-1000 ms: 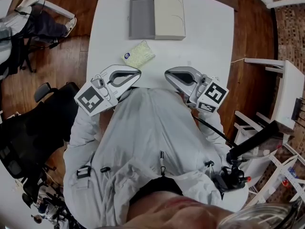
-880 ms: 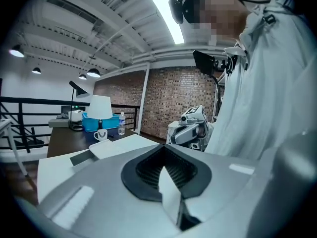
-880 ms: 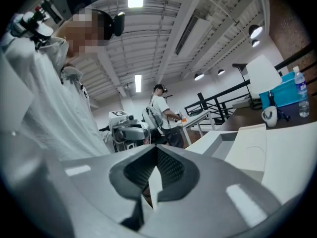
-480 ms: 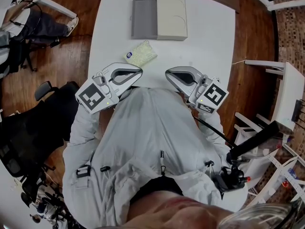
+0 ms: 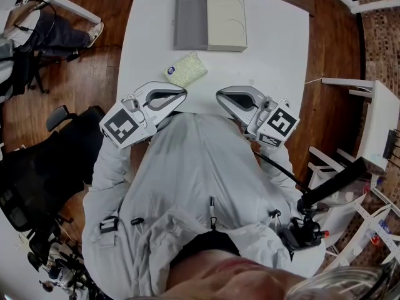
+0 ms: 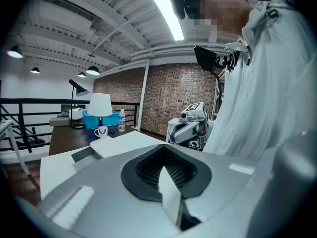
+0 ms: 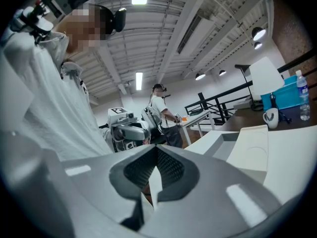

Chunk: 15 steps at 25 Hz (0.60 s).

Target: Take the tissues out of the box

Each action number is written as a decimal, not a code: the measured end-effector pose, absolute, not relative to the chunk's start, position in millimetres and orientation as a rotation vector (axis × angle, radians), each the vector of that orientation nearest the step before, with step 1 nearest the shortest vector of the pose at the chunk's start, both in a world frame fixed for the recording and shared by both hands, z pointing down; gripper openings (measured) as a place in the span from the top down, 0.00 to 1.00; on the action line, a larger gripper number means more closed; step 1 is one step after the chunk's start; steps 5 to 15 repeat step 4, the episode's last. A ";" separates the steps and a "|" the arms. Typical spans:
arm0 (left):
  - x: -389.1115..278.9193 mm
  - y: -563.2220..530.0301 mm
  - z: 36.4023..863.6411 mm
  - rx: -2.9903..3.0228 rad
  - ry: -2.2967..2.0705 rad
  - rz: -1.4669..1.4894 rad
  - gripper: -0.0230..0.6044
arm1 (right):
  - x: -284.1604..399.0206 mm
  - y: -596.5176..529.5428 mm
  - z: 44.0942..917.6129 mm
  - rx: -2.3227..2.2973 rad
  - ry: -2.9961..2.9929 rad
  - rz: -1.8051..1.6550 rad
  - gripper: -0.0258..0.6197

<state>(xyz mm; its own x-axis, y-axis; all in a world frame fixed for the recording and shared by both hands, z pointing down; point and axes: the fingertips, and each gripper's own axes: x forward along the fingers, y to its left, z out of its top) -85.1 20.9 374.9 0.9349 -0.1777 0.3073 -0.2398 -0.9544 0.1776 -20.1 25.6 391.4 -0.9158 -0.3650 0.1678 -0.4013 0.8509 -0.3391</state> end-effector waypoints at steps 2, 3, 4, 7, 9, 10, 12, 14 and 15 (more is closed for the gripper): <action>-87.9 21.2 376.7 2.875 -0.322 0.432 0.94 | -22.1 26.2 391.4 0.604 -2.931 0.566 0.96; -89.2 21.3 377.7 2.873 -0.325 0.434 0.94 | -23.1 26.6 391.4 0.602 -2.931 0.564 0.96; -90.5 21.5 378.6 2.871 -0.328 0.437 0.94 | -24.1 27.0 391.5 0.601 -2.932 0.563 0.96; -90.5 21.5 378.6 2.871 -0.328 0.437 0.94 | -24.1 27.0 391.5 0.601 -2.932 0.563 0.96; -90.5 21.5 378.6 2.871 -0.328 0.437 0.94 | -24.1 27.0 391.5 0.601 -2.932 0.563 0.96; -90.5 21.5 378.6 2.871 -0.328 0.437 0.94 | -24.1 27.0 391.5 0.601 -2.932 0.563 0.96; -90.5 21.5 378.6 2.871 -0.328 0.437 0.94 | -24.1 27.0 391.5 0.601 -2.932 0.563 0.96; -90.5 21.5 378.6 2.871 -0.328 0.437 0.94 | -24.1 27.0 391.5 0.601 -2.932 0.563 0.96; -90.5 21.5 378.6 2.871 -0.328 0.437 0.94 | -24.1 27.0 391.5 0.601 -2.932 0.563 0.96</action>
